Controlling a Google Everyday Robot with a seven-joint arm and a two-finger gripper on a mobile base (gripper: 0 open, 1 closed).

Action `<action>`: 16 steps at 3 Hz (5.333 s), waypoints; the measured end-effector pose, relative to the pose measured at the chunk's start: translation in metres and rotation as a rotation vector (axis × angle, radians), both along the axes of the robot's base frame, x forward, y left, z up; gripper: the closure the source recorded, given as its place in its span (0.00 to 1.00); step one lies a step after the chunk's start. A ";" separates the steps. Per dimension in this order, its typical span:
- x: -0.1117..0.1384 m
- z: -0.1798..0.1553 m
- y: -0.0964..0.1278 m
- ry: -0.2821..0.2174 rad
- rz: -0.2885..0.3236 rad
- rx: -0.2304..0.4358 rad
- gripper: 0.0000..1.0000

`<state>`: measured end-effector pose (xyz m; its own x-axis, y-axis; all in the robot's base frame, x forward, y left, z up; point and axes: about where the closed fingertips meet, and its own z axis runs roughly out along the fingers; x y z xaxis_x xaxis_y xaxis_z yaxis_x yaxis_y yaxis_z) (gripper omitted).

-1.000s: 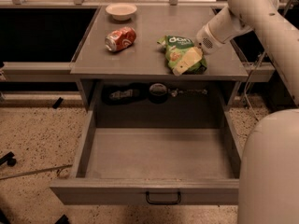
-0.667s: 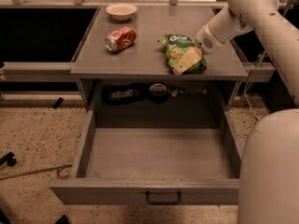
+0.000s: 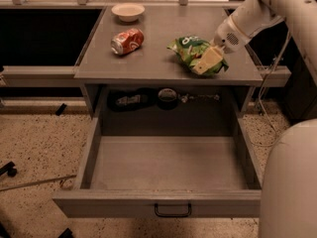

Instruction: Place green rice chip bag into top drawer

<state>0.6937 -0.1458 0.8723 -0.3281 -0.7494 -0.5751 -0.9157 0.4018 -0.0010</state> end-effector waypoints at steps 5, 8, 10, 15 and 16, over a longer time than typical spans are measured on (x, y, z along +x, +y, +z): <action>-0.065 0.032 -0.006 -0.027 0.326 0.165 1.00; -0.215 0.022 -0.046 0.023 0.325 0.163 1.00; -0.214 -0.005 -0.025 0.025 0.356 0.225 1.00; -0.242 -0.134 0.083 -0.049 0.480 0.311 1.00; -0.221 -0.185 0.084 -0.084 0.389 0.258 1.00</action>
Offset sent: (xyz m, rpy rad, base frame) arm -0.1241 -0.0474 0.0355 0.1188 0.1940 0.4927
